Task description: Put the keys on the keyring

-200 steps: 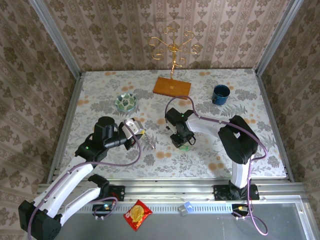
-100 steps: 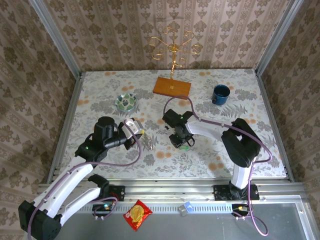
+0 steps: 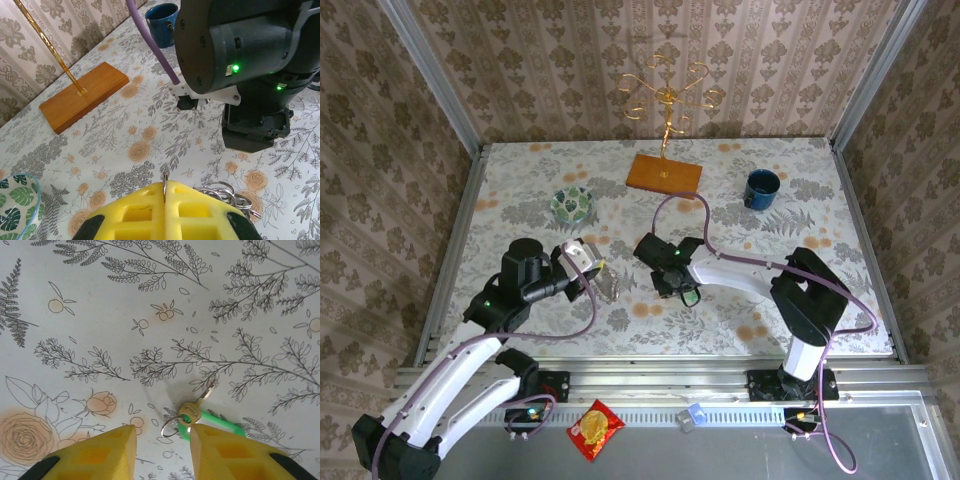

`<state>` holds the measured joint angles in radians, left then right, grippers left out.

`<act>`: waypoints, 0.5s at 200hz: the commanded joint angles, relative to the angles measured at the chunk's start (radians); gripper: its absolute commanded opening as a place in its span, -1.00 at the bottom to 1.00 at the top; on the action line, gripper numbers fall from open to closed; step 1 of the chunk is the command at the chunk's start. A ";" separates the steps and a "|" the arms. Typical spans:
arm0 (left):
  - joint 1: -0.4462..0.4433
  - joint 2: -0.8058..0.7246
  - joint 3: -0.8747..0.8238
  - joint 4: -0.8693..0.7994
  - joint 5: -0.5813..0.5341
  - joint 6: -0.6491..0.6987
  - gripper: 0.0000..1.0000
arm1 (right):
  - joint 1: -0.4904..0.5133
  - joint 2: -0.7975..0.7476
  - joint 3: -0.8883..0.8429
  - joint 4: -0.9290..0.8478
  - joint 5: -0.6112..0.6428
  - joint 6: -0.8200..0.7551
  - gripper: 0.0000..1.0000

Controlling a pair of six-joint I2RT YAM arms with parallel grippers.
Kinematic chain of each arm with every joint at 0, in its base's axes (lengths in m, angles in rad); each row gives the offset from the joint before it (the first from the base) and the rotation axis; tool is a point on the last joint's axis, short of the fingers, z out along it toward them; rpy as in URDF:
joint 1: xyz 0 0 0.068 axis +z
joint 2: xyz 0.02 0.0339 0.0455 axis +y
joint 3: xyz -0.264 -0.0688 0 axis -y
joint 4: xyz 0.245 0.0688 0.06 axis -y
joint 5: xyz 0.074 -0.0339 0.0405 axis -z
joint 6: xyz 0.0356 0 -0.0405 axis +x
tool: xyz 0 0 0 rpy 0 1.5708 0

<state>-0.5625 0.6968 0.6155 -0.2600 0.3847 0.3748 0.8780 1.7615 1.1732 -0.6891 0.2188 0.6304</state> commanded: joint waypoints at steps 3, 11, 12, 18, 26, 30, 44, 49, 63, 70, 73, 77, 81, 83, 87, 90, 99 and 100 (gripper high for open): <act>-0.005 -0.022 -0.002 -0.004 -0.006 -0.003 -1.00 | 0.010 0.057 0.024 -0.048 0.050 0.124 -0.35; -0.005 -0.022 -0.003 -0.004 -0.007 -0.001 -1.00 | 0.015 0.065 0.026 -0.047 0.047 0.127 -0.36; -0.005 -0.022 -0.003 -0.004 -0.007 -0.001 -1.00 | 0.015 0.065 0.026 -0.047 0.047 0.126 -0.36; -0.005 -0.022 -0.003 -0.004 -0.009 -0.001 -1.00 | 0.019 0.067 0.026 -0.046 0.047 0.127 -0.36; -0.005 -0.021 -0.002 -0.003 -0.009 -0.001 -1.00 | 0.022 0.072 0.027 -0.049 0.049 0.131 -0.35; -0.005 -0.020 -0.003 -0.004 -0.008 -0.001 -1.00 | 0.022 0.073 0.025 -0.049 0.051 0.133 -0.35; -0.005 -0.020 -0.004 -0.002 -0.009 -0.002 -1.00 | 0.024 0.081 0.026 -0.055 0.054 0.138 -0.33; -0.005 -0.019 -0.004 0.001 -0.009 -0.002 -1.00 | 0.023 0.083 0.027 -0.057 0.056 0.138 -0.33; -0.005 -0.016 -0.002 0.001 -0.009 -0.001 -1.00 | 0.023 0.093 0.031 -0.062 0.056 0.139 -0.33; -0.005 -0.016 -0.002 0.001 -0.009 -0.001 -1.00 | 0.023 0.099 0.034 -0.066 0.058 0.138 -0.34; -0.005 -0.015 -0.001 0.001 -0.009 0.001 -1.00 | 0.023 0.103 0.035 -0.069 0.058 0.137 -0.34; -0.005 -0.014 -0.001 0.001 -0.009 0.001 -1.00 | 0.024 0.106 0.038 -0.070 0.059 0.138 -0.35; -0.005 -0.014 -0.002 0.001 -0.009 0.001 -1.00 | 0.023 0.108 0.040 -0.075 0.059 0.138 -0.36; -0.005 -0.014 -0.001 0.001 -0.008 0.001 -1.00 | 0.024 0.110 0.040 -0.076 0.060 0.138 -0.36; -0.005 -0.014 -0.001 0.001 -0.009 0.001 -1.00 | 0.025 0.112 0.041 -0.079 0.061 0.138 -0.38; -0.006 -0.014 -0.001 0.002 -0.009 0.000 -1.00 | 0.025 0.112 0.044 -0.080 0.064 0.138 -0.38; -0.005 -0.014 -0.001 0.001 -0.008 0.001 -1.00 | 0.027 0.116 0.046 -0.088 0.071 0.138 -0.41; -0.005 -0.014 -0.001 0.001 -0.009 0.001 -1.00 | 0.027 0.115 0.047 -0.089 0.071 0.138 -0.41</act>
<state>-0.5625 0.6918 0.6155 -0.2623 0.3767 0.3748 0.8951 1.8557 1.1854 -0.7258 0.2367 0.7395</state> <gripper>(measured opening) 0.049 0.308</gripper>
